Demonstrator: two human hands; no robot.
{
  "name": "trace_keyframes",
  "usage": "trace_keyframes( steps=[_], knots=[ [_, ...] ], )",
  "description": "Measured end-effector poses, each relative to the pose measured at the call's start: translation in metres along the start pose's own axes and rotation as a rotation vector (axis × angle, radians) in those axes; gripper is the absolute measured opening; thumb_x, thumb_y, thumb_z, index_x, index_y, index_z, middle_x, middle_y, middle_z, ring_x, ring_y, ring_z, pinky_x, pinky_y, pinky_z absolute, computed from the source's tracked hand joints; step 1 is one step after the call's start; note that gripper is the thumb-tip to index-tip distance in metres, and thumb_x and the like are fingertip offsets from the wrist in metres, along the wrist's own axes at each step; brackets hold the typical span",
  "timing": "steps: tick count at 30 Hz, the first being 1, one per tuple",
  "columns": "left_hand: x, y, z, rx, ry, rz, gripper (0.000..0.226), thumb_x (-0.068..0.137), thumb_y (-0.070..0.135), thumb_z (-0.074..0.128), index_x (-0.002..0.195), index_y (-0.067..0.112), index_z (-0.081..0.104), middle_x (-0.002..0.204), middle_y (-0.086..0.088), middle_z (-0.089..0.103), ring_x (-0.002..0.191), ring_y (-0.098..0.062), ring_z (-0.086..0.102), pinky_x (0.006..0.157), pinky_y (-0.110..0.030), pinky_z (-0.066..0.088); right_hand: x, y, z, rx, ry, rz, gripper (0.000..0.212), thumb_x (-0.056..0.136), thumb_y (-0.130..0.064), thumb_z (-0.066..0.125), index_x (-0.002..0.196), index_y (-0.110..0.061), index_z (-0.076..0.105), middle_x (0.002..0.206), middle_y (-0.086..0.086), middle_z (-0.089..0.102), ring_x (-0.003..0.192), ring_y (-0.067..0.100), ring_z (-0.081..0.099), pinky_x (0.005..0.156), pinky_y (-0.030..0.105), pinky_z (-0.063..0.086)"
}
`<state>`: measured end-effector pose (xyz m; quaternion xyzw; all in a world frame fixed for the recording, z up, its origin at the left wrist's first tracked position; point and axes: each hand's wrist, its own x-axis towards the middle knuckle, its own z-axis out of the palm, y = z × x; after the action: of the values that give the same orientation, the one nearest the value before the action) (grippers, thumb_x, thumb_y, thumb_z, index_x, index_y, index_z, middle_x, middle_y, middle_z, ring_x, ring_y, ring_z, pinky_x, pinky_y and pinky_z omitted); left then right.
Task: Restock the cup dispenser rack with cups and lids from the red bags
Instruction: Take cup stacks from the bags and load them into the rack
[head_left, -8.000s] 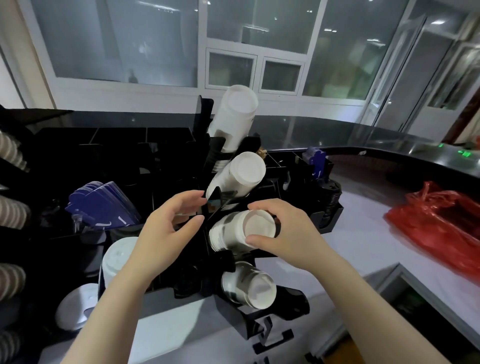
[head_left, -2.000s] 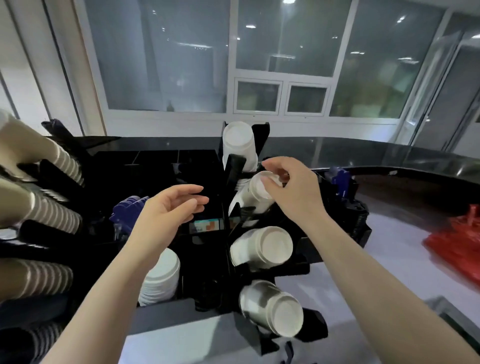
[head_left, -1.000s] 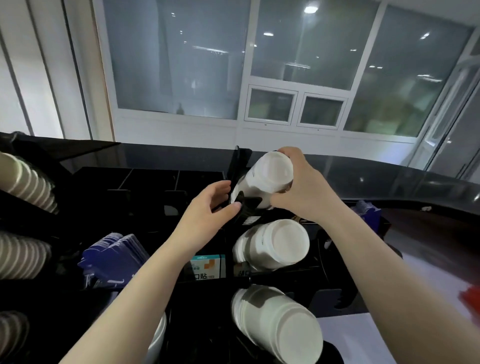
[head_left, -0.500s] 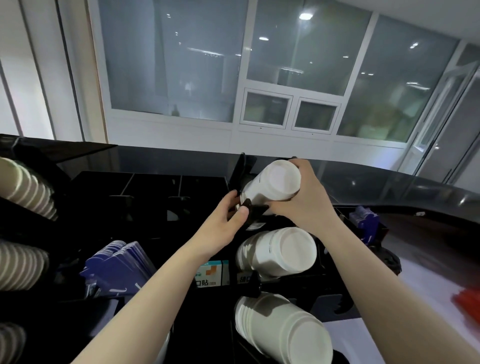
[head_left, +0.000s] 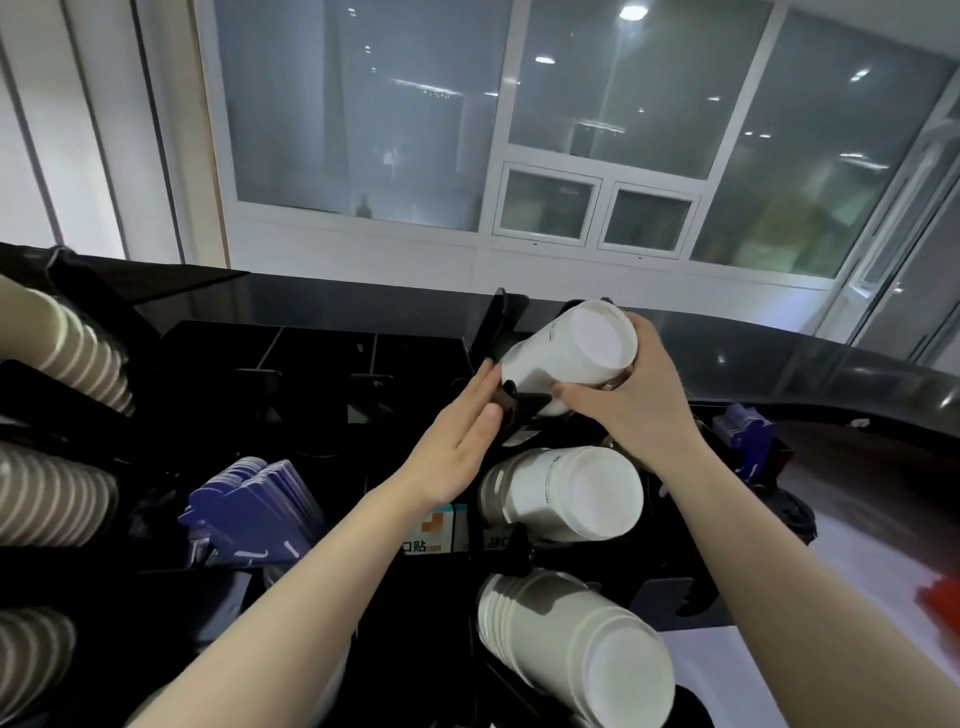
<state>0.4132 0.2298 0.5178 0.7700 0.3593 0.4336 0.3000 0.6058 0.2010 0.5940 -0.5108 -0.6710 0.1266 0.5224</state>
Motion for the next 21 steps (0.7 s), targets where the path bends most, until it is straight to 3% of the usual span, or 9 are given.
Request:
trace_keyframes(
  steps=[5,12,16,21],
  knots=[
    [0.003,-0.007,0.0,0.09,0.012,0.155,0.081,0.091,0.061,0.024,0.15,0.006,0.019,0.158,-0.007,0.022,0.146,-0.014,0.017,0.118,-0.043,0.019,0.001,0.0,0.0,-0.003,-0.005,-0.018,0.077,0.063,-0.021,0.085,0.128,-0.033,0.046,0.11,-0.03,0.053,0.103,-0.017,0.047,0.079,0.01,0.041],
    [0.008,-0.012,0.004,0.198,0.0,0.162,0.103,0.078,0.083,0.021,0.149,0.008,0.024,0.154,-0.005,0.029,0.143,-0.017,0.025,0.113,-0.044,0.028,0.001,-0.004,-0.006,-0.022,-0.009,-0.063,0.077,0.063,-0.017,0.085,0.131,-0.023,0.048,0.117,-0.021,0.054,0.109,-0.003,0.051,0.096,0.031,0.047],
    [0.008,-0.015,0.006,0.202,0.02,0.116,0.095,0.075,0.07,0.048,0.149,0.014,0.026,0.153,-0.002,0.03,0.141,-0.017,0.029,0.111,-0.045,0.031,0.0,-0.003,-0.004,-0.026,0.027,-0.082,0.076,0.062,-0.02,0.085,0.129,-0.024,0.049,0.114,-0.024,0.055,0.106,-0.008,0.051,0.093,0.024,0.046],
    [0.008,-0.012,0.01,0.182,0.065,0.076,0.093,0.072,0.063,0.06,0.148,0.02,0.028,0.152,0.004,0.032,0.139,-0.013,0.031,0.111,-0.045,0.033,-0.001,-0.001,-0.003,-0.013,0.07,-0.092,0.076,0.06,-0.022,0.087,0.127,-0.025,0.051,0.112,-0.025,0.056,0.103,-0.014,0.05,0.083,0.007,0.044]
  ],
)
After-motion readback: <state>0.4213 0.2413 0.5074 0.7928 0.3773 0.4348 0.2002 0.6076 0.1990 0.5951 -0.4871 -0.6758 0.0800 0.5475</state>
